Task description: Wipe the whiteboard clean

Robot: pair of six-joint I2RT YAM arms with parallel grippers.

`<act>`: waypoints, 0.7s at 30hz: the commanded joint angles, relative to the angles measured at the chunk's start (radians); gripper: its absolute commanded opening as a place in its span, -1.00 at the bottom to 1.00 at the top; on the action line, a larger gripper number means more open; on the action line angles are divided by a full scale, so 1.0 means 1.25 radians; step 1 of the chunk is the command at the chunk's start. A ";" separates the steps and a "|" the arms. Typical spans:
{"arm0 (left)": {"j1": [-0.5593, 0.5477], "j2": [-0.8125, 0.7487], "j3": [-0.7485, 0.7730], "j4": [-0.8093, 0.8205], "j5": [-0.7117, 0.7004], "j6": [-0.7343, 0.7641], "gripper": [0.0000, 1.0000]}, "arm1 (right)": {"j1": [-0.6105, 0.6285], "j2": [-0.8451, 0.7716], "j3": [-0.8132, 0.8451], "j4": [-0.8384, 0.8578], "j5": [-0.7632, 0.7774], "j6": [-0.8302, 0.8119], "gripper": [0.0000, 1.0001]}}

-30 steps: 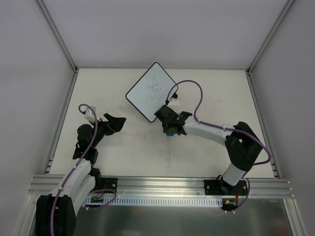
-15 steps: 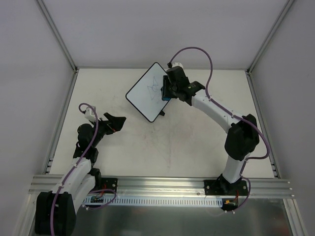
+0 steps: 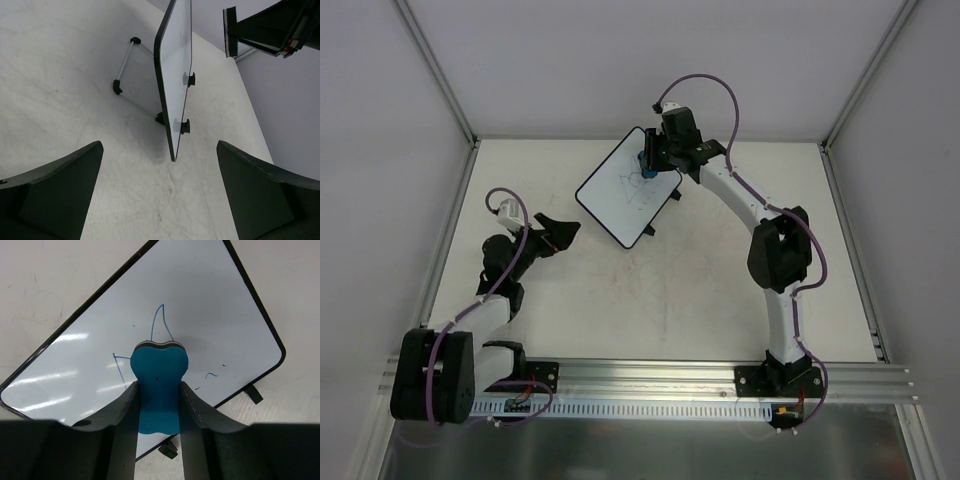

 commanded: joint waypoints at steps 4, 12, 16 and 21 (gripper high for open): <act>0.004 0.142 0.074 0.242 0.069 -0.002 0.96 | -0.008 -0.008 -0.025 0.121 -0.030 -0.035 -1.00; 0.002 0.269 0.151 0.286 0.075 -0.003 0.89 | -0.018 0.025 -0.023 0.178 -0.060 -0.020 -1.00; -0.003 0.321 0.168 0.350 0.093 -0.021 0.77 | -0.019 0.034 -0.018 0.186 -0.065 0.005 -1.00; -0.020 0.371 0.206 0.352 0.084 -0.014 0.66 | -0.019 0.028 -0.034 0.209 -0.067 0.009 -1.00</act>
